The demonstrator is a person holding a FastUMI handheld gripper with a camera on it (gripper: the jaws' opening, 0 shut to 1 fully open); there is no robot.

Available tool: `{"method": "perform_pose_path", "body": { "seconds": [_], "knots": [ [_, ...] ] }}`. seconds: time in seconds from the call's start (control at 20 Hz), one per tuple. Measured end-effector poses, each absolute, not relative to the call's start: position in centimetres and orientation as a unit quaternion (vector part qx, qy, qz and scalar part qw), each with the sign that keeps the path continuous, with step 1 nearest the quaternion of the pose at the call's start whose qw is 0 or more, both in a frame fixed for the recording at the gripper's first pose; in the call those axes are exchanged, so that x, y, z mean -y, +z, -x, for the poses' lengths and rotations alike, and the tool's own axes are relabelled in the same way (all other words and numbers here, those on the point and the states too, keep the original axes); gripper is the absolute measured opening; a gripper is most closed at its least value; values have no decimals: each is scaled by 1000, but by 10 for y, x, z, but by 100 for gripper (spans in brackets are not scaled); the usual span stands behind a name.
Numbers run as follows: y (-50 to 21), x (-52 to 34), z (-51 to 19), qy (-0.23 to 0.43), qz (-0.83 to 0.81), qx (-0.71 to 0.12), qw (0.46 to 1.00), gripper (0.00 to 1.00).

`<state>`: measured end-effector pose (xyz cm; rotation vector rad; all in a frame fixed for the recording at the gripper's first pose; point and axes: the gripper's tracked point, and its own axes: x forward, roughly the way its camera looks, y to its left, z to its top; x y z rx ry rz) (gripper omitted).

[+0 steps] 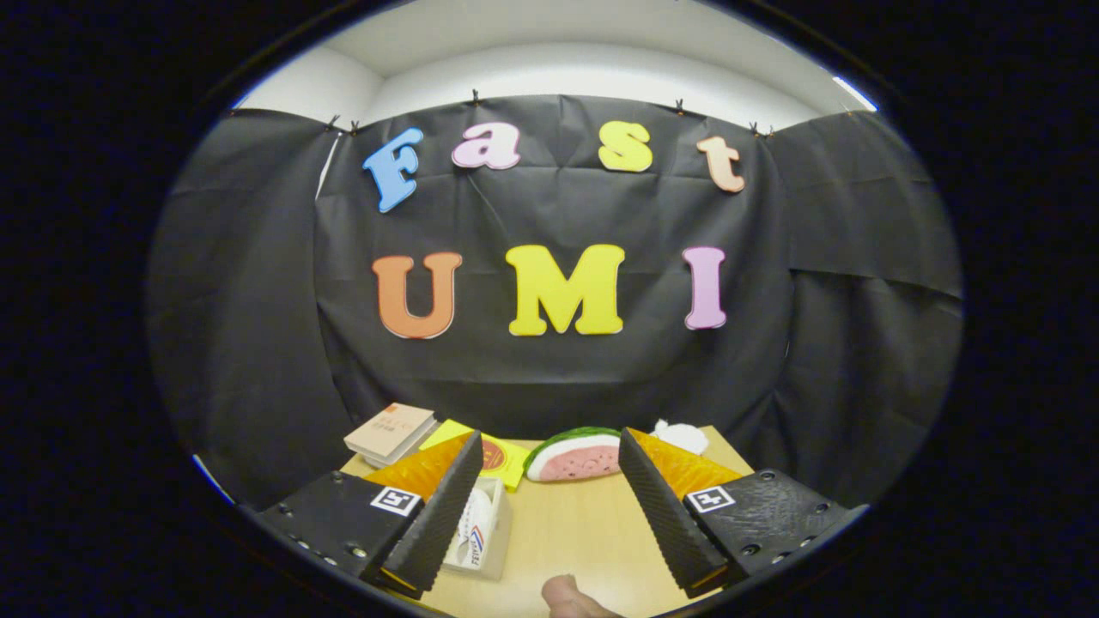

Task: Open the storage box then place both shoes into the box .Put the left shoe in first, then the right shoe, with the right side of both shoes facing outward in a uniform manner.

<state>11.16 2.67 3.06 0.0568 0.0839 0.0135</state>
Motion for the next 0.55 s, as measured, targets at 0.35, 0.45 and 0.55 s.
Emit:
{"method": "perform_pose_path", "body": {
  "seconds": [0.35, 0.45, 0.55],
  "knots": [
    [38, -32, -107, 13, -31, -11, 999, 96],
    [47, -31, -102, 13, -32, -2, 999, 96],
    [55, -31, -97, 16, -33, 4, 999, 96]
  ]
}}
